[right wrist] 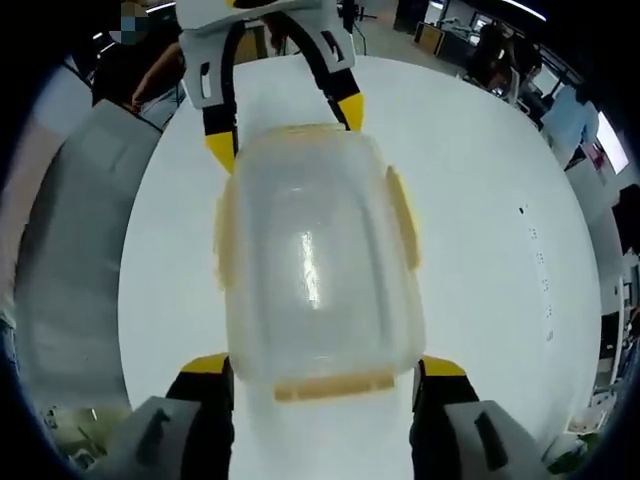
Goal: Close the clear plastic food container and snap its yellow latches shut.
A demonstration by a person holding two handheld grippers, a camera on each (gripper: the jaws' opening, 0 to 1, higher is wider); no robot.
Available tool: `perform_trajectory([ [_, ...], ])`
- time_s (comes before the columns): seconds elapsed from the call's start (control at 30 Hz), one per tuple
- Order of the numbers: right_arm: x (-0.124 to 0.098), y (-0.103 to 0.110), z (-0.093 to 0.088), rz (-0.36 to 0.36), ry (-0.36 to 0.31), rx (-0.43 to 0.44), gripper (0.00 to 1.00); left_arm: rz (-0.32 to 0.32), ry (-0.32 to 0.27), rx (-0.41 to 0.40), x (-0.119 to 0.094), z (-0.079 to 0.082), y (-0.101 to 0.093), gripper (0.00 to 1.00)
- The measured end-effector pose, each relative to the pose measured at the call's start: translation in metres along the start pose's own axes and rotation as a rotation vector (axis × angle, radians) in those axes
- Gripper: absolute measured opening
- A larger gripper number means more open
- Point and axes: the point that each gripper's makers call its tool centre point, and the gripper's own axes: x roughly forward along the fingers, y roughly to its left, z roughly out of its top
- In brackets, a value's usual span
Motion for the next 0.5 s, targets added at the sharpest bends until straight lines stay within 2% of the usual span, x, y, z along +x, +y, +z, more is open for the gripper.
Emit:
perform_trajectory([
  [0.2,-0.009,-0.001,-0.003,-0.019,-0.003,0.003,0.7,-0.006,-0.026,0.031,-0.01,0.001,0.002,0.66],
  [0.33,-0.022,-0.007,-0.003,-0.051,-0.004,0.006,0.7,-0.007,-0.038,0.029,-0.02,0.0,0.004,0.64],
  [0.43,-0.029,-0.01,-0.004,-0.063,0.002,-0.004,0.68,0.007,-0.051,0.024,-0.025,0.001,0.007,0.56],
  [0.5,-0.035,-0.012,-0.002,-0.066,-0.002,0.0,0.67,-0.018,-0.072,-0.008,-0.028,0.003,0.004,0.55],
])
